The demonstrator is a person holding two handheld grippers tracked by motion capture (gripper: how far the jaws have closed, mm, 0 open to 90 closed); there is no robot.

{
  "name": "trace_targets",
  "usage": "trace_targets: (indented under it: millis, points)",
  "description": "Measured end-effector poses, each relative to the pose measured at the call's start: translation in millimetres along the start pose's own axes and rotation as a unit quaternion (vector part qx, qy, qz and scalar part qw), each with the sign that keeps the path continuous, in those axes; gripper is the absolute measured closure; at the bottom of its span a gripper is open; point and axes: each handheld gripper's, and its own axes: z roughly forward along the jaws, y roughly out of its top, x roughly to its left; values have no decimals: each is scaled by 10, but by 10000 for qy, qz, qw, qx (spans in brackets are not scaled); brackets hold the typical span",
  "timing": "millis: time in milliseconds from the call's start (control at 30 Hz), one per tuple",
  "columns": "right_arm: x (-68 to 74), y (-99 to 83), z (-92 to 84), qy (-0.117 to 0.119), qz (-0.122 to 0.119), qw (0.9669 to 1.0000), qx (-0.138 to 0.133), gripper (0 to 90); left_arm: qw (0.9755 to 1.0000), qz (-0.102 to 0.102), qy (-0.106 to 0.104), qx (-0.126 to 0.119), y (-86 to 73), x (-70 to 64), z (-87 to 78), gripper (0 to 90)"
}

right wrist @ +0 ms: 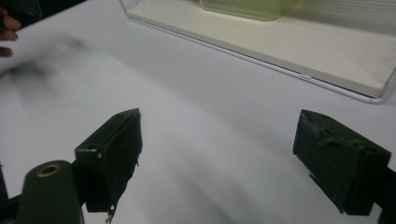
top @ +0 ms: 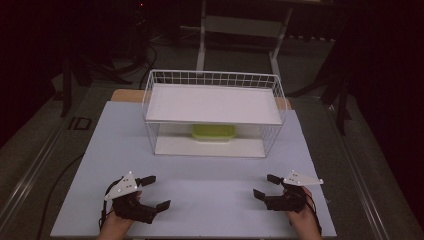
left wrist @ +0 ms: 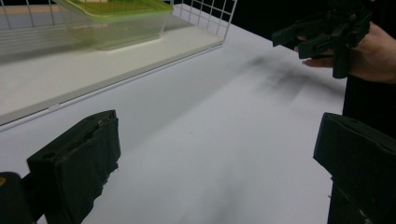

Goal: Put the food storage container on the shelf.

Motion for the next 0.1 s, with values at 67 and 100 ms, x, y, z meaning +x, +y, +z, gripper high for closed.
trace_targets:
  millis: [67, 100]
  points:
    - [9, -4, 6, -27, -33, 10000, 29, 157, 10000, 19, -7, -20, 7, -8, -4, 13]
    - [10, -7, 11, 7, -16, 10000, 19, 157, 10000, 36, -19, -40, 13, -12, -9, 13]
